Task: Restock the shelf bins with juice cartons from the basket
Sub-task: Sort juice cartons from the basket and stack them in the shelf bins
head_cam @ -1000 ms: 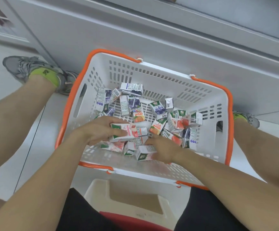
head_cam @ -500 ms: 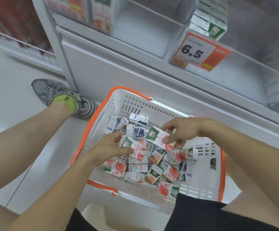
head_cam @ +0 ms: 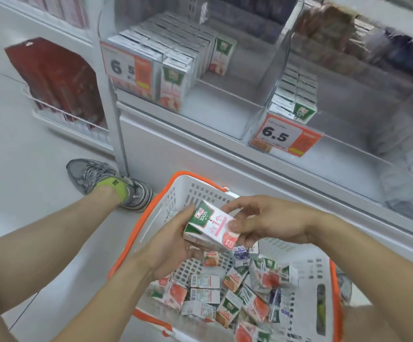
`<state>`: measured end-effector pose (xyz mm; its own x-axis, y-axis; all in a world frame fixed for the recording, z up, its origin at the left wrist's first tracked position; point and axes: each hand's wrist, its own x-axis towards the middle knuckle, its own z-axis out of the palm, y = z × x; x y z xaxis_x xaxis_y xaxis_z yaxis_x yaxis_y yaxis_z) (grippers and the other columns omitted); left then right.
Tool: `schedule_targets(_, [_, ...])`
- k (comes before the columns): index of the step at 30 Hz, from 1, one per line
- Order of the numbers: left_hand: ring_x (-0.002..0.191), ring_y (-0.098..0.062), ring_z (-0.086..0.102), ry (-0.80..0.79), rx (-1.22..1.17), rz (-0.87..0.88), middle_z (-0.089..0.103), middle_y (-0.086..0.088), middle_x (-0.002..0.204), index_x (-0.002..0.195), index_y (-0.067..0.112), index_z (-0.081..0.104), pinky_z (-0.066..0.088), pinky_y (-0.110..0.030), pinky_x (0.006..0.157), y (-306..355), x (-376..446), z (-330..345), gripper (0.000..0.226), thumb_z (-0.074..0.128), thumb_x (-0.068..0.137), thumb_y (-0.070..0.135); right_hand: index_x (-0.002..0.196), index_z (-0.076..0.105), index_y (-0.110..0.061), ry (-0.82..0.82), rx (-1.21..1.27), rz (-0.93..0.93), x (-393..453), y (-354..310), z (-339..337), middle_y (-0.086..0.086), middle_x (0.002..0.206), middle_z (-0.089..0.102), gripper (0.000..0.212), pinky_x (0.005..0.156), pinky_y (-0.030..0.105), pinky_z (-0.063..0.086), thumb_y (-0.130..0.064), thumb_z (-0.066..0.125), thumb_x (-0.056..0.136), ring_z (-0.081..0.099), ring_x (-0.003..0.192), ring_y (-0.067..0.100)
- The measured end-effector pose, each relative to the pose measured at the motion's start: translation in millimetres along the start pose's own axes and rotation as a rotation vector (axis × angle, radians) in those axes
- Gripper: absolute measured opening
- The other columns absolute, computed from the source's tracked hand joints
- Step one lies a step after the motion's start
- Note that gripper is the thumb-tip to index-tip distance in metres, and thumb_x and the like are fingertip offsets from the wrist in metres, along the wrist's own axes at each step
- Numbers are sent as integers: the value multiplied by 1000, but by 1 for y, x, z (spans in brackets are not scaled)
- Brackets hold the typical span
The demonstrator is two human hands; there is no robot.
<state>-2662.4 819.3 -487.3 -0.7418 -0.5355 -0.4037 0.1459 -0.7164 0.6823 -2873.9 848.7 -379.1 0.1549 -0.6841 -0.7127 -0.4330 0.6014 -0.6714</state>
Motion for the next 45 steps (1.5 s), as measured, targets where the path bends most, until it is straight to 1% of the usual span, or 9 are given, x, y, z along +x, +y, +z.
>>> schedule_targets(4, [81,-19,62,1,97,8,67,-16,105,113,12,72,47,-29,65,-5,0,0,48,65,85,50,127,63,-16,52,-66,-22,-5,9,5,20,120,59,36,75,24,55,-10,69,92,70,80,17])
schedule_targets(13, [83,-21,61,1,47,18,67,-19,107,107,13,76,48,-30,66,-4,-2,3,37,62,84,38,118,64,-37,109,-92,2,-4,16,20,6,122,60,41,90,51,56,-36,81,81,70,95,30])
schedule_targets(17, [84,-21,63,3,70,82,69,-18,105,109,11,74,51,-30,67,7,-5,8,38,63,85,38,118,67,-21,122,86,-57,-6,8,23,18,111,66,40,85,40,61,-18,81,82,72,84,28])
schedule_targets(23, [107,-36,67,65,296,235,70,-17,117,120,14,66,54,-47,93,39,-12,15,48,75,79,39,128,53,-45,231,-87,-219,-12,-14,16,4,118,58,70,79,32,61,-26,90,71,74,84,23])
schedule_targets(27, [100,-32,70,97,415,335,73,-16,110,121,11,63,56,-39,87,89,-14,22,64,83,68,44,136,47,-38,197,-38,-396,-22,-36,-2,-1,124,57,81,83,27,59,-18,89,69,72,85,8])
schedule_targets(34, [90,-24,71,328,496,663,71,-15,104,124,-4,53,60,-38,75,180,11,49,87,85,58,43,124,60,-25,912,-577,-828,-27,-58,-58,-7,119,62,61,99,18,40,-41,86,71,57,112,6])
schedule_targets(37, [90,-28,73,369,660,728,70,-17,108,123,0,54,60,-42,78,220,22,63,98,92,49,53,125,60,-20,1055,-717,-732,-23,-56,-89,-2,125,59,63,108,27,33,-38,86,71,47,124,21])
schedule_targets(42, [85,-14,74,442,946,737,72,-4,109,121,14,55,62,-33,71,266,57,86,79,90,58,46,146,44,-25,962,-810,-522,-12,-53,-118,-6,148,45,86,116,40,32,-50,81,72,36,138,20])
schedule_targets(45, [82,5,69,459,1150,702,70,5,103,121,15,54,55,-13,69,289,88,90,74,90,63,42,146,44,-27,932,-851,-480,0,-54,-122,-6,150,44,77,113,41,35,-52,72,78,40,138,22])
